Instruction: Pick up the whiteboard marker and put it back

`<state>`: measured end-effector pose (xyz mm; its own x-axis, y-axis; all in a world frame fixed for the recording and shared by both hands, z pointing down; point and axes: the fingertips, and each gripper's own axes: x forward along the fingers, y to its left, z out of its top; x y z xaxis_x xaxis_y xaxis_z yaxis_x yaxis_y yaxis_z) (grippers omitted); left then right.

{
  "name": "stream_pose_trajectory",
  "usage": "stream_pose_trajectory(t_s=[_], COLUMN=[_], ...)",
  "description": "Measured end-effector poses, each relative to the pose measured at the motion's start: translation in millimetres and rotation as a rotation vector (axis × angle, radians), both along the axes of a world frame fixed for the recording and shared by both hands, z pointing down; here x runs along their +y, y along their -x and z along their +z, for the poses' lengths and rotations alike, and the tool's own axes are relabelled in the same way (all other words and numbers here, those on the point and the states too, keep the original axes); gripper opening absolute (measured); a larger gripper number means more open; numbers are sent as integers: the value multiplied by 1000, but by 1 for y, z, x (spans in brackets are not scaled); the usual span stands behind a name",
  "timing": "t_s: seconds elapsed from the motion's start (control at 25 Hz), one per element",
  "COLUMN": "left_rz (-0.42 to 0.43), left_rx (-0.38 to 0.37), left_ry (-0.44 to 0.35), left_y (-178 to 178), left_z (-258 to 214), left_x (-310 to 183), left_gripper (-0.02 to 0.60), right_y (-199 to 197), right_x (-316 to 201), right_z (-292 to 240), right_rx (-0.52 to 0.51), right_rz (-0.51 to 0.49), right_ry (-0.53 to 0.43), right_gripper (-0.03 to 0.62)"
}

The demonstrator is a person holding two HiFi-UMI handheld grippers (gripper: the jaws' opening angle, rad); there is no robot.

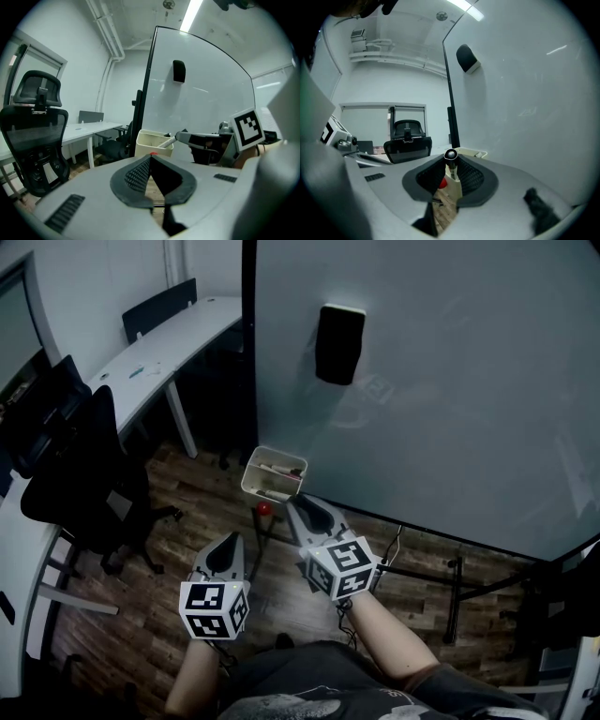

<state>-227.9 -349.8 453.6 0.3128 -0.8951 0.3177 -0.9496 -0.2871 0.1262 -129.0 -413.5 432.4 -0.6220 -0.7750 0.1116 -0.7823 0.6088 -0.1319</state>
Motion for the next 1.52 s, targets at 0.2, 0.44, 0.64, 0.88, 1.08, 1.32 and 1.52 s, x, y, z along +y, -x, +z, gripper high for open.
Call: stream_pose_trajectory(t_s=[0.2, 0.44, 0.64, 0.88, 1.08, 1.32, 1.52], left_rz=[-19, -43, -37, -25, -30, -52, -67], left_rx=[-9, -13, -20, -26, -30, -52, -52], left_ry=[-13, -46, -69, -95, -105, -97, -91], left_y=[-4, -16, -45, -92, -128, -153, -173], left_z=[-8, -23, -36, -50, -55, -54, -49], left_x=[10, 26, 49, 83, 119, 173, 216], left_gripper=[14, 14, 14, 14, 14, 14, 14], right_y=[-4, -22, -54, -97, -132, -157, -180], right_x=[9, 29, 59, 104, 142, 196, 241], right_z=[-31, -55, -66, -73, -72, -70, -60], right_rx=[-19, -36, -49, -56, -55, -63, -66], right_rz=[-20, -38, -40, -47, -63, -92, -102], right_ry=[-69, -105, -115, -114, -106, -90, -70], right_gripper=[86, 86, 86, 86, 86, 86, 86])
